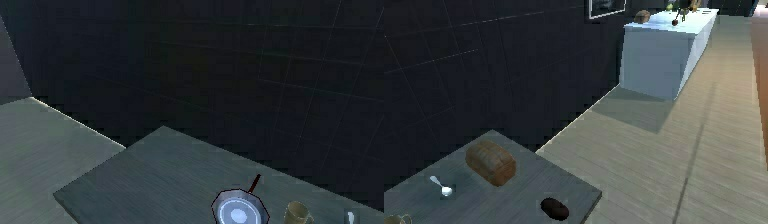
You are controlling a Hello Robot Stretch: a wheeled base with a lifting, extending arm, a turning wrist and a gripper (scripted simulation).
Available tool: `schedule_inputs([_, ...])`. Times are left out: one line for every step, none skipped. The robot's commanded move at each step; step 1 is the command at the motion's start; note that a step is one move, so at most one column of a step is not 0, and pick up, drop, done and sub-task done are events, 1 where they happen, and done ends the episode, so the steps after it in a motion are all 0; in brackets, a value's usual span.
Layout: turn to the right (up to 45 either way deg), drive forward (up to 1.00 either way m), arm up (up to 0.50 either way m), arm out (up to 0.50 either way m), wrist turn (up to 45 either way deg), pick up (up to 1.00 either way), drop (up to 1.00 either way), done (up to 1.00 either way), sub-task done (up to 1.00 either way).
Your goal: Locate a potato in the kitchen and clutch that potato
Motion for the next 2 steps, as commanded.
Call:
schedule_inputs([0.0,0.00,0.18,0.00,0.0,0.00,0.00,0.00,0.00])
schedule_inputs([0.0,0.00,0.00,0.18,0.0,0.00,0.00,0.00,0.00])
